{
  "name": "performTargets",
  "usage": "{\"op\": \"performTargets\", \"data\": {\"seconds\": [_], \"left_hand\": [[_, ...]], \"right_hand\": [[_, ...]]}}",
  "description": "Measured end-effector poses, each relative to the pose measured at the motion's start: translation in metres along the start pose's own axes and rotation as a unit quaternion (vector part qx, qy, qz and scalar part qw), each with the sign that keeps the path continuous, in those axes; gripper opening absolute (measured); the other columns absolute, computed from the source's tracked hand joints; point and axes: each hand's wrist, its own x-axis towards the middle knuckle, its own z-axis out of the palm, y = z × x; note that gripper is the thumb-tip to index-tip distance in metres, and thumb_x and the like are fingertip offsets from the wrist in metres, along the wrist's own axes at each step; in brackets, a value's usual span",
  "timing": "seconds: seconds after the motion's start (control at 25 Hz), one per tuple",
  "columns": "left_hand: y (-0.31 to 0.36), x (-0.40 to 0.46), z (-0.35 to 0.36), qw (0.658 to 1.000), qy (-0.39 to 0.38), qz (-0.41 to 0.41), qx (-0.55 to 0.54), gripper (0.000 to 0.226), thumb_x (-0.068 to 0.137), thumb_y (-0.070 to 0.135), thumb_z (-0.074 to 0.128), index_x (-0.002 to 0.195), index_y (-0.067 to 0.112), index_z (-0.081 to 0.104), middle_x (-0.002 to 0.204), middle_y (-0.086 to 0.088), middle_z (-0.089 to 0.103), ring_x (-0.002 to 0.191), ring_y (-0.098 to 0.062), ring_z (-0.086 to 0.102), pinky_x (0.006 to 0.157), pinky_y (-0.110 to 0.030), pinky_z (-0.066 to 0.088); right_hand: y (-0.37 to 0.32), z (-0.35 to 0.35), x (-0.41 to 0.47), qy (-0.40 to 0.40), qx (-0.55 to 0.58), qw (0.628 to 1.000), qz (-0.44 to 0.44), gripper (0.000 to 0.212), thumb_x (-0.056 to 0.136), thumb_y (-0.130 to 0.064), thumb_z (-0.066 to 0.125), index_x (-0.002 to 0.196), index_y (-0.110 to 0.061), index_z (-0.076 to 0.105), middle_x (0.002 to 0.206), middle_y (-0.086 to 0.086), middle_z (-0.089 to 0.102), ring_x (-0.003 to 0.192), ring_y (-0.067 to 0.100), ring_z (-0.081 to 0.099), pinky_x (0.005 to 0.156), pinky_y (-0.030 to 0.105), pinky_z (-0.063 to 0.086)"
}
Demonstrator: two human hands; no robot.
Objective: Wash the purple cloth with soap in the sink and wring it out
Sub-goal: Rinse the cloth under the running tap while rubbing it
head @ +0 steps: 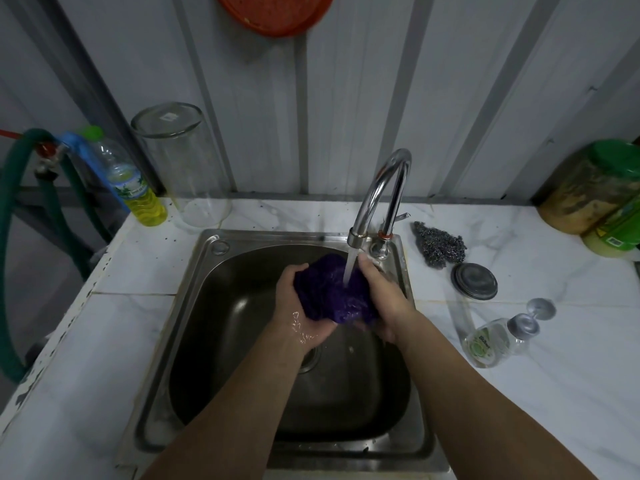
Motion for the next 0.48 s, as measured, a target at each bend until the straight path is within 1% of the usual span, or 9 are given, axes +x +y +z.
{"op": "performTargets", "data": {"seconds": [0.04, 0.08, 0.12, 0.16, 0.24, 0.28, 0.32, 0.4, 0.48], "left_hand": [[0.000, -0.001, 0.001, 1.000, -0.003, -0.008, 0.009, 0.039, 0.092, 0.037, 0.051, 0.107, 0.006, 0.070, 0.085, -0.023, 0.077, 0.098, -0.040, 0.064, 0.084, -0.049, 0.053], [0.000, -0.001, -0.001, 1.000, -0.001, -0.017, 0.017, 0.041, 0.093, 0.041, 0.051, 0.109, 0.007, 0.069, 0.088, -0.023, 0.077, 0.101, -0.041, 0.064, 0.087, -0.051, 0.053], [0.001, -0.002, -0.002, 0.999, 0.007, -0.022, 0.029, 0.044, 0.094, 0.046, 0.050, 0.111, 0.009, 0.068, 0.095, -0.023, 0.077, 0.104, -0.042, 0.065, 0.089, -0.052, 0.053], [0.001, -0.001, -0.004, 0.999, 0.019, -0.028, 0.042, 0.046, 0.095, 0.051, 0.050, 0.112, 0.011, 0.067, 0.103, -0.023, 0.076, 0.106, -0.043, 0.066, 0.089, -0.055, 0.054], [0.000, 0.006, -0.006, 0.997, 0.043, -0.022, 0.068, 0.048, 0.094, 0.056, 0.052, 0.115, 0.015, 0.064, 0.112, -0.021, 0.073, 0.105, -0.044, 0.069, 0.088, -0.060, 0.055], [-0.001, 0.009, -0.002, 0.995, 0.057, -0.012, 0.082, 0.046, 0.094, 0.055, 0.054, 0.116, 0.016, 0.064, 0.112, -0.019, 0.074, 0.102, -0.042, 0.070, 0.087, -0.061, 0.056], [-0.002, 0.011, 0.001, 0.992, 0.081, -0.004, 0.097, 0.043, 0.094, 0.052, 0.056, 0.115, 0.015, 0.065, 0.108, -0.017, 0.075, 0.099, -0.039, 0.071, 0.084, -0.058, 0.058], [-0.004, 0.018, 0.010, 0.989, 0.109, -0.005, 0.096, 0.041, 0.095, 0.048, 0.058, 0.112, 0.012, 0.069, 0.090, -0.014, 0.078, 0.087, -0.033, 0.072, 0.073, -0.044, 0.060], [-0.009, 0.021, 0.010, 0.991, 0.110, -0.022, 0.076, 0.046, 0.094, 0.050, 0.058, 0.104, 0.007, 0.070, 0.067, -0.013, 0.075, 0.075, -0.028, 0.071, 0.068, -0.036, 0.053]], "right_hand": [[0.000, 0.001, 0.000, -0.016, 0.022, 1.000, 0.013, 0.052, 0.085, -0.054, 0.071, 0.122, -0.018, 0.066, 0.111, 0.015, 0.076, 0.100, 0.036, 0.074, 0.091, 0.057, 0.058], [-0.004, 0.002, 0.002, -0.003, 0.026, 1.000, -0.004, 0.037, 0.092, -0.038, 0.069, 0.121, -0.015, 0.066, 0.109, 0.017, 0.076, 0.098, 0.037, 0.075, 0.089, 0.058, 0.059], [-0.007, 0.003, 0.009, 0.034, 0.008, 0.999, -0.040, 0.023, 0.097, -0.026, 0.065, 0.116, -0.014, 0.066, 0.107, 0.017, 0.076, 0.096, 0.036, 0.075, 0.088, 0.057, 0.059], [-0.008, 0.004, 0.013, 0.079, -0.031, 0.993, -0.088, 0.014, 0.099, -0.022, 0.060, 0.110, -0.016, 0.067, 0.105, 0.015, 0.076, 0.095, 0.034, 0.074, 0.088, 0.056, 0.060], [-0.009, 0.010, 0.010, 0.134, -0.082, 0.974, -0.163, 0.015, 0.100, -0.026, 0.056, 0.103, -0.019, 0.068, 0.100, 0.010, 0.076, 0.093, 0.030, 0.074, 0.088, 0.054, 0.059], [-0.010, 0.016, 0.004, 0.141, -0.076, 0.971, -0.177, 0.016, 0.100, -0.029, 0.054, 0.100, -0.021, 0.068, 0.096, 0.007, 0.076, 0.091, 0.028, 0.073, 0.088, 0.052, 0.059], [-0.011, 0.022, -0.006, 0.146, -0.060, 0.971, -0.180, 0.016, 0.100, -0.031, 0.054, 0.095, -0.024, 0.068, 0.092, 0.004, 0.076, 0.088, 0.026, 0.073, 0.087, 0.049, 0.059], [-0.004, 0.033, -0.031, 0.142, -0.053, 0.970, -0.191, 0.020, 0.097, -0.042, 0.059, 0.086, -0.027, 0.068, 0.080, -0.001, 0.074, 0.080, 0.023, 0.072, 0.079, 0.042, 0.061], [0.005, 0.046, -0.058, 0.112, -0.112, 0.962, -0.221, 0.028, 0.088, -0.055, 0.064, 0.082, -0.029, 0.067, 0.072, -0.001, 0.072, 0.069, 0.017, 0.070, 0.069, 0.039, 0.061]]}}
